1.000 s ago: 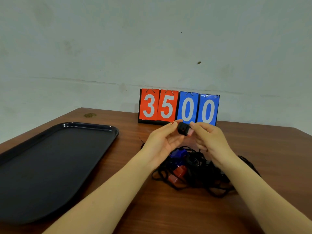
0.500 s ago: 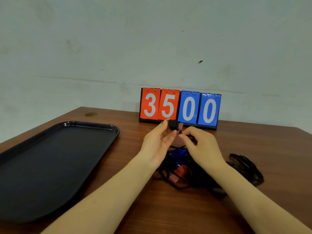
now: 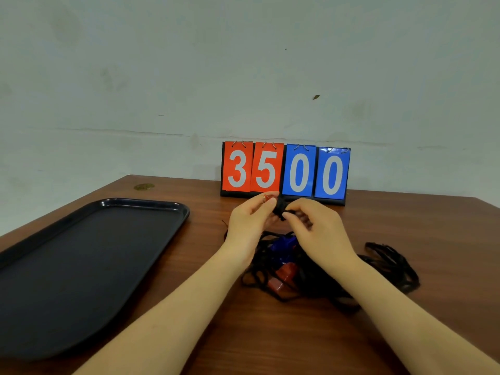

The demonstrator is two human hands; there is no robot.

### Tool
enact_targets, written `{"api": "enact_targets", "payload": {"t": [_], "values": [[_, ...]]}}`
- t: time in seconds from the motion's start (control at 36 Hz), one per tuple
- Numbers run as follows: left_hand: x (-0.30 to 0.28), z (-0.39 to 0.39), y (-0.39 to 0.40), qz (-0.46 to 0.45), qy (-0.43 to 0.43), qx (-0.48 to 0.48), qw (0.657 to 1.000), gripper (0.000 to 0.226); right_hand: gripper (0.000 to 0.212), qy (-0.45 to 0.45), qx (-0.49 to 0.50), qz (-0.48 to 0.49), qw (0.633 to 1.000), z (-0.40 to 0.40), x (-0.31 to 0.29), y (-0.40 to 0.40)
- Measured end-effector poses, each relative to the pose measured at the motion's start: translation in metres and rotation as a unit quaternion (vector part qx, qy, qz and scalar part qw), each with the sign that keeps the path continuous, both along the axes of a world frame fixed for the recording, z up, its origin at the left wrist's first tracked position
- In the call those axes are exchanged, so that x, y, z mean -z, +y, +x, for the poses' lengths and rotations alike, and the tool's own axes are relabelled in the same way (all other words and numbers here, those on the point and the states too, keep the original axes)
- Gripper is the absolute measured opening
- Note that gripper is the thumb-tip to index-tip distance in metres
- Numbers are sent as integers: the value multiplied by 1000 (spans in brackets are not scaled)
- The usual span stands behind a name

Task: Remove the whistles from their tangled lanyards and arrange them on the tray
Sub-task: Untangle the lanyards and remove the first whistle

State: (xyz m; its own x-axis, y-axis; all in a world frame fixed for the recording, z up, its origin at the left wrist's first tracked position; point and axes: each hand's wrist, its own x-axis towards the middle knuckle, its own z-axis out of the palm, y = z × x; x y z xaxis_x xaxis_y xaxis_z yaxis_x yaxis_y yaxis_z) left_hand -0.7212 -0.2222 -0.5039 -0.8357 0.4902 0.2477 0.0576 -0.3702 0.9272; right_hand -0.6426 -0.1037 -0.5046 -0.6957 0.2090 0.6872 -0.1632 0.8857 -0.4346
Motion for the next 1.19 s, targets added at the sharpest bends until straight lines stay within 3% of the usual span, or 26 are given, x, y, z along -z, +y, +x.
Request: {"api": "enact_targets", "payload": {"t": [0.19,0.39,0.44,0.56,0.67,0.75,0.86,0.89,0.92,0.97,1.08,1.14,1.19], "values": [[-4,-4,0,-23,17,13,1000,21,7,32,12,-45,998,1,-7,4],[-2,-1,2,-46,48,37,997,20,7,1,-52,-270,962,6,-15,-3],[-3,2,3,-70,85,25,994,20,9,-7,-73,-352,933,5,-16,-2],[-3,8,4,-117,168,5,979,28,13,-10,-153,-520,840,7,-20,-2],[-3,13,2,-118,176,33,977,23,32,-12,-225,-599,768,6,-20,-5],[-3,12,1,-123,195,38,972,8,34,-19,-240,-633,736,6,-21,-6],[-4,11,-1,-89,140,21,986,10,18,-25,-258,-702,663,8,-25,-10],[-5,11,-1,-77,113,19,990,14,15,-30,-261,-703,660,9,-25,-11],[-6,11,-2,-65,84,20,994,19,14,-39,-263,-693,670,9,-24,-12],[-8,12,-1,-44,29,20,998,22,17,-61,-255,-635,727,7,-22,-11],[-9,16,-3,14,-84,26,996,24,15,-93,-147,-385,907,5,-16,-10],[-10,17,-4,35,-133,52,989,27,11,-88,-109,-290,947,4,-13,-10],[-9,17,-5,52,-175,86,979,29,10,-86,-106,-255,957,2,-10,-11]]}}
